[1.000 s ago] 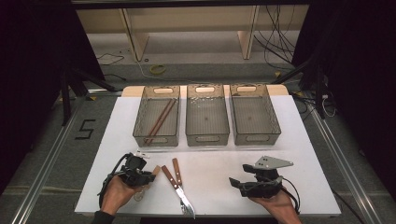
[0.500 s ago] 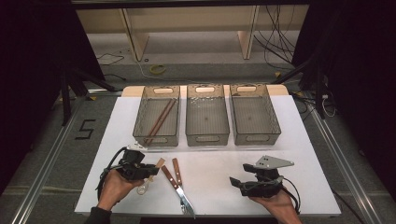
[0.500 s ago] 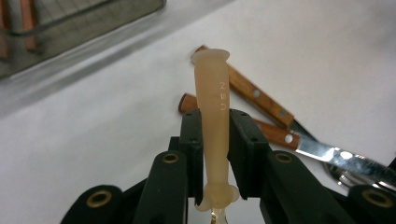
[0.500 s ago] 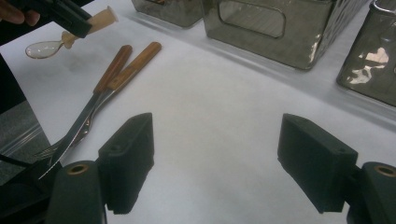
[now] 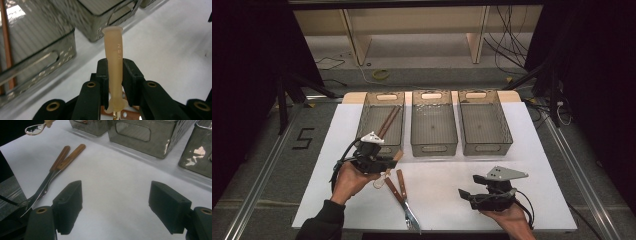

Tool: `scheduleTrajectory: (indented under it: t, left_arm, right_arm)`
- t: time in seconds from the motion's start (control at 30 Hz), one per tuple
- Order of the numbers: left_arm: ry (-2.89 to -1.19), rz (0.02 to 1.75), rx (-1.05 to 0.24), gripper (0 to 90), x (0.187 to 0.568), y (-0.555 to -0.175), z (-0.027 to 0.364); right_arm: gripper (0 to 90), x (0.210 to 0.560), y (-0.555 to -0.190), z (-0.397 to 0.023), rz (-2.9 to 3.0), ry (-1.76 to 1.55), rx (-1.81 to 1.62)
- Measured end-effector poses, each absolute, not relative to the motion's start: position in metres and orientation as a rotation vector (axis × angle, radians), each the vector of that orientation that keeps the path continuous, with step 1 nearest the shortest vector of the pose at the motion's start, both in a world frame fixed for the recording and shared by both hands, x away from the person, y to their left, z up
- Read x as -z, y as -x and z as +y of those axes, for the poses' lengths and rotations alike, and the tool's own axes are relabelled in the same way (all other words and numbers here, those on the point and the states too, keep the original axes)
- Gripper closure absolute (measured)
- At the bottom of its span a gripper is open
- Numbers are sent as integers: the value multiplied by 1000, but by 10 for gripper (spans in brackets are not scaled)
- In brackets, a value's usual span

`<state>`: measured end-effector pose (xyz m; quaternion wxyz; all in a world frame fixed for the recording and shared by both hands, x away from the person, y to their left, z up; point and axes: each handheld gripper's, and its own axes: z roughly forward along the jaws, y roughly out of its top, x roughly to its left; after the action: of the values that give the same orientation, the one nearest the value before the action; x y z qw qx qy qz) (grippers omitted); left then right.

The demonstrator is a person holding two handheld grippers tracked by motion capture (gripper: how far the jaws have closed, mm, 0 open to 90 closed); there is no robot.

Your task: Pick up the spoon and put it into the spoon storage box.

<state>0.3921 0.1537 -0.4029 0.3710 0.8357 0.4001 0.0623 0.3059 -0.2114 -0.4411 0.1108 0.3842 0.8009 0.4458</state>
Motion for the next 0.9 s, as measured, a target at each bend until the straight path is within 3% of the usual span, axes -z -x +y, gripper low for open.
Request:
scheduleTrajectory:
  t: [0.9]
  left_arm:
    - [-2033, 971, -212, 756, 380, -462, 114]
  right_arm:
    - [279, 442, -307, -212, 2355, -1130, -1319]
